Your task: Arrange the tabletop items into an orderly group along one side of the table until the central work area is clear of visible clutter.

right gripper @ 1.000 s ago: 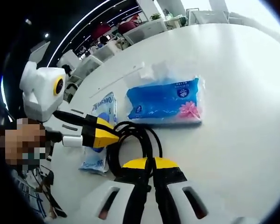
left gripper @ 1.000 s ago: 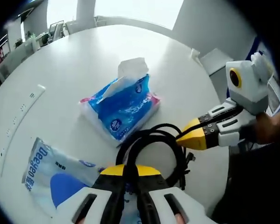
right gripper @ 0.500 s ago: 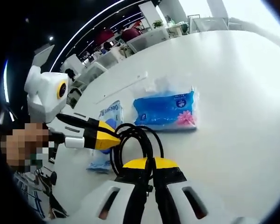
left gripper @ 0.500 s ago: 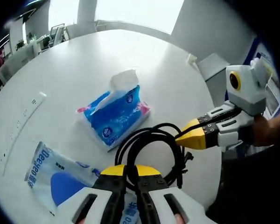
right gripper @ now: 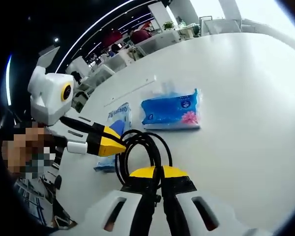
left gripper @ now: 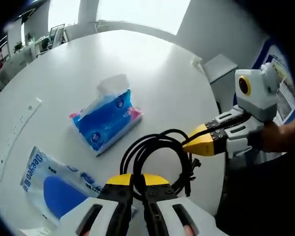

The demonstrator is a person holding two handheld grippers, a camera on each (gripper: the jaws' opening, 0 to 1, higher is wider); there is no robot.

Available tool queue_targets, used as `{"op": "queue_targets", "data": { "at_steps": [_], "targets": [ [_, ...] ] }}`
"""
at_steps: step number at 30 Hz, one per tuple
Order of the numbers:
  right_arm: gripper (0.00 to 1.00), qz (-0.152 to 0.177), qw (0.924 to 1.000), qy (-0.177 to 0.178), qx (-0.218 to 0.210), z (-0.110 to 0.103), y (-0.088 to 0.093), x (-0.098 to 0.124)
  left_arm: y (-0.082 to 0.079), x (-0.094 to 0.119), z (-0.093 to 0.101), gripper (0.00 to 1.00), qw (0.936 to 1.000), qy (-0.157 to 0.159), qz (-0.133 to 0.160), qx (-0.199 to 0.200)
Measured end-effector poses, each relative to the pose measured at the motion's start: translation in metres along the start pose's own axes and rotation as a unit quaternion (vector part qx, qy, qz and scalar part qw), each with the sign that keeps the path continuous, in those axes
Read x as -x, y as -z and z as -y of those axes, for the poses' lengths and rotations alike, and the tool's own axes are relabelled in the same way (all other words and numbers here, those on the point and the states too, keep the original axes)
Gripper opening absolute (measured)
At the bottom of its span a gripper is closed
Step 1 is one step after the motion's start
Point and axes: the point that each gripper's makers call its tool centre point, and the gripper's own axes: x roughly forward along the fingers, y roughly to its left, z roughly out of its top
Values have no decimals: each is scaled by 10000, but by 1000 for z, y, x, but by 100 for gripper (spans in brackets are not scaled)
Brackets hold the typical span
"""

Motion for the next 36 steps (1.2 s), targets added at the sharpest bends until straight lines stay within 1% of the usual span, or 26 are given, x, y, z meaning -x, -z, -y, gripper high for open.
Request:
{"op": "queue_targets", "data": {
  "at_steps": [5,14,25,32,36],
  "targets": [
    [0,-55,10000,37,-18,7,8,7,2,-4,12,4,10000,53,-41,2],
    [0,-242,9996,125,25,19,23,15,7,-13,31,4,9997,160,-98,133],
    [0,-414,9990,141,-45,29,37,16,12,-21,42,4,9992,216,-211,264],
    [0,-520,9985,166,-44,34,43,9,18,-27,42,4,9984,200,-271,451],
    [0,-533,9984,191,-27,35,45,9,19,-30,41,4,9981,171,-231,553]
  ]
}}
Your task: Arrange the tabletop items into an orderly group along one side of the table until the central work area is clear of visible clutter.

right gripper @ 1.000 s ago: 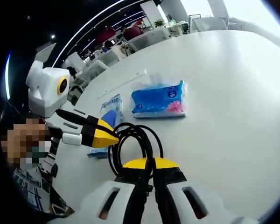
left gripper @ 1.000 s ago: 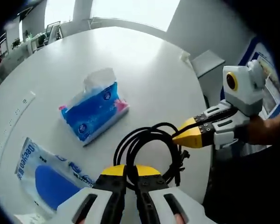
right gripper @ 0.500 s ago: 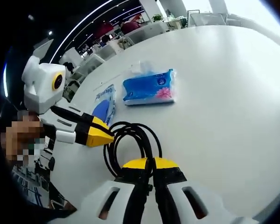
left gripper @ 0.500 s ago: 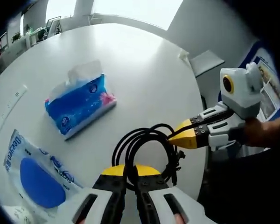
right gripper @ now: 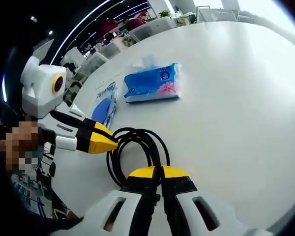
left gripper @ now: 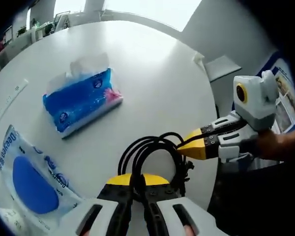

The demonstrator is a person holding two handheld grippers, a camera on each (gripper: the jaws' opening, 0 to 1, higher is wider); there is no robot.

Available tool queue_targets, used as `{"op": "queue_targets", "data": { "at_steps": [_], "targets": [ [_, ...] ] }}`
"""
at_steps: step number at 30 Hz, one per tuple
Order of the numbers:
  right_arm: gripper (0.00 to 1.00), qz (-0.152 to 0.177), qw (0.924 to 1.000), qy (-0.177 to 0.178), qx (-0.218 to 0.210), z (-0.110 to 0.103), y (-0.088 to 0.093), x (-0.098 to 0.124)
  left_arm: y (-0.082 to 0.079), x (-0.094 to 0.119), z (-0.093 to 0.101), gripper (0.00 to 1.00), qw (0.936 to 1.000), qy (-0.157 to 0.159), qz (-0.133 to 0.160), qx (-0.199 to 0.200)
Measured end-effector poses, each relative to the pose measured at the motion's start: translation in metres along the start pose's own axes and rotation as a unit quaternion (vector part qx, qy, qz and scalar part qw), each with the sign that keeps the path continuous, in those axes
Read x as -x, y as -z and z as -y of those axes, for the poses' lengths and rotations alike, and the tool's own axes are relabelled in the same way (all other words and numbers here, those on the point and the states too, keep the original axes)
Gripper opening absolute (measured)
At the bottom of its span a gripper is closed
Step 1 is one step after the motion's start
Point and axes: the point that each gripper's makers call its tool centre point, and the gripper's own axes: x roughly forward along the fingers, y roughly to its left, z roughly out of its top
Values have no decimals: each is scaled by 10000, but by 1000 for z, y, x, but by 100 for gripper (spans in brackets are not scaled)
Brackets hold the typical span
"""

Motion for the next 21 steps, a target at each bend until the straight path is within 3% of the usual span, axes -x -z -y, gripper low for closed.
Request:
{"op": "queue_targets", "data": {
  "at_steps": [13,21],
  "targets": [
    [1,-39,9994,19,344,4,-1,-7,1,-5,-4,6,9996,-91,27,-275],
    [10,68,9987,3,500,3,-10,-4,-9,10,-5,11,9990,-59,353,-282]
  ]
}}
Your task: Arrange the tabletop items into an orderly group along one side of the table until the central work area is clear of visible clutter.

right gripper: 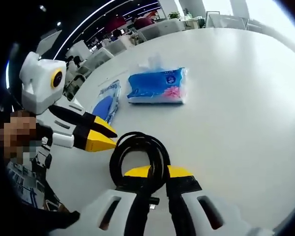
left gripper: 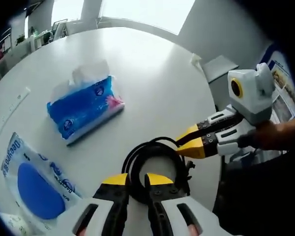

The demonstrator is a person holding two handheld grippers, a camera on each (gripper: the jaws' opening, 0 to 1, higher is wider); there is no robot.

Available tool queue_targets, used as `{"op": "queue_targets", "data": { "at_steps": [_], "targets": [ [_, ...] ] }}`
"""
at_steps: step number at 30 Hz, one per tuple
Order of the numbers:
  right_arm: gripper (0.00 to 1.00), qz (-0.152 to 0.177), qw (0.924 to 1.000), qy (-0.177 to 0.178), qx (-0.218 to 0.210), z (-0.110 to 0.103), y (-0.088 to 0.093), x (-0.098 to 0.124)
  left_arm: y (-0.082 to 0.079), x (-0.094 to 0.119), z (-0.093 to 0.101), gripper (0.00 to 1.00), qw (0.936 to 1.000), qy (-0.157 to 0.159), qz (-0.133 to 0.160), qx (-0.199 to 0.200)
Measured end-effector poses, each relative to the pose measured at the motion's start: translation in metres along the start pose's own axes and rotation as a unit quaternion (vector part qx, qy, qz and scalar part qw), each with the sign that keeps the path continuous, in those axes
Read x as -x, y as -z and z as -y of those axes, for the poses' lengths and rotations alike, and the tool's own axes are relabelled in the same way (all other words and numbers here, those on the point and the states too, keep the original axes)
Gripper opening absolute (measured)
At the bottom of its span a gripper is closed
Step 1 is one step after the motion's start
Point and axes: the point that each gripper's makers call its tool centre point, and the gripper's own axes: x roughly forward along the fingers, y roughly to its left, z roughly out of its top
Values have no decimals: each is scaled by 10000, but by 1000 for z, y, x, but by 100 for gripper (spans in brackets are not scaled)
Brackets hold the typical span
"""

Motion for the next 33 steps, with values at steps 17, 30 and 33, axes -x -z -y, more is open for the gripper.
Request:
{"op": "queue_targets", "data": {
  "at_steps": [17,30,33],
  "targets": [
    [34,390,9982,0,466,1,-33,7,-16,17,-26,31,9954,-328,777,451],
    [54,911,9930,-164,740,4,-68,5,-31,24,-47,52,9872,-596,1313,676],
    [61,973,9918,-181,814,6,-73,3,-36,24,-52,56,9851,-647,1411,736]
  ]
}}
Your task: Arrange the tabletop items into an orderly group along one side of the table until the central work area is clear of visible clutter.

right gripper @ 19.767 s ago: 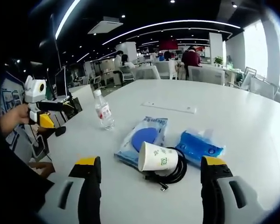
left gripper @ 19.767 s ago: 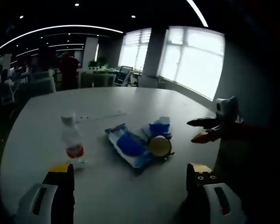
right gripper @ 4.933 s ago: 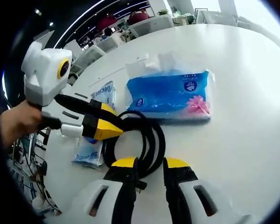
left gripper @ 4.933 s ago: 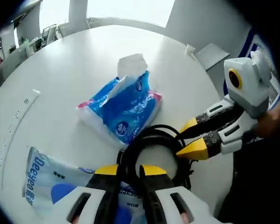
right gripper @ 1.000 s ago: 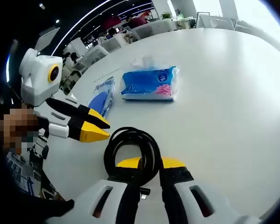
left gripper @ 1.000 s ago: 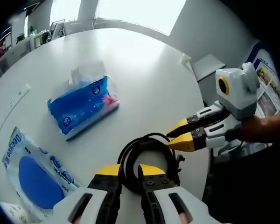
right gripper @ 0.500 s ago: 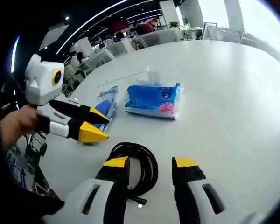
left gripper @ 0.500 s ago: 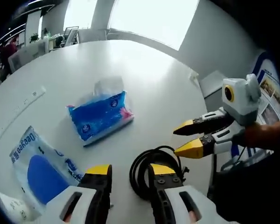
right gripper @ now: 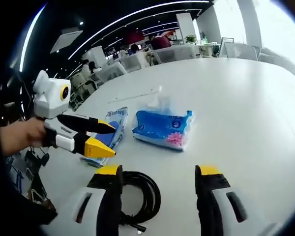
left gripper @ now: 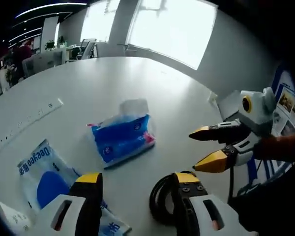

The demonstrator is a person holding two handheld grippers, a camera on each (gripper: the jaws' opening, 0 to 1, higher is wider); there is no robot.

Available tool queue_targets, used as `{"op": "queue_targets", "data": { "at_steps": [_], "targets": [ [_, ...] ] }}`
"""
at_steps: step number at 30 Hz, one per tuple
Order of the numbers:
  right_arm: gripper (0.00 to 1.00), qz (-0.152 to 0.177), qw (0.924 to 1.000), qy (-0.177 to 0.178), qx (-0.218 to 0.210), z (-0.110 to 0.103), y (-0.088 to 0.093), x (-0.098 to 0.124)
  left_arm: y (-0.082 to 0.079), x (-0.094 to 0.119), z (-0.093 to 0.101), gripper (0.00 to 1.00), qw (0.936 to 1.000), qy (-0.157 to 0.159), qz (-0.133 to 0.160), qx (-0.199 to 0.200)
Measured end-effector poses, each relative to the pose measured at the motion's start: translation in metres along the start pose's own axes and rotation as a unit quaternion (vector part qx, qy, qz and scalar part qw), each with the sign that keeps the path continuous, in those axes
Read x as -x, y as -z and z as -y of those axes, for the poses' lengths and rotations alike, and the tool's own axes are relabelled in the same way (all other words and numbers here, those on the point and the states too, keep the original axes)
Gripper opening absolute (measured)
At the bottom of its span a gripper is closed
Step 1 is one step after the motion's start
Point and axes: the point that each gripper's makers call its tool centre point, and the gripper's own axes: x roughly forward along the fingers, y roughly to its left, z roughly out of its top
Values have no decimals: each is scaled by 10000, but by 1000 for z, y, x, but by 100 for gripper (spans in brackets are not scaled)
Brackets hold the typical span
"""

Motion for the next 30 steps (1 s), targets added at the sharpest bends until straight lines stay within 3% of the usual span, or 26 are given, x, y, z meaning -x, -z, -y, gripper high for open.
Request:
{"op": "queue_targets", "data": {
  "at_steps": [10,13,16,20,30],
  "targets": [
    [76,236,9996,-41,178,10,-18,-12,-9,-8,-13,66,9998,-90,167,86],
    [79,168,9996,-67,214,13,-18,-18,-9,-13,-17,69,9998,-104,150,81],
    [90,158,9995,-196,165,12,-17,-25,-9,-17,-19,72,9998,-98,135,122],
    [89,168,9994,-232,175,16,-18,-33,-13,-22,-23,86,9996,-138,207,119],
    [85,286,9993,-191,130,26,-28,-46,-18,-32,-35,86,9997,-147,171,76]
  ]
}}
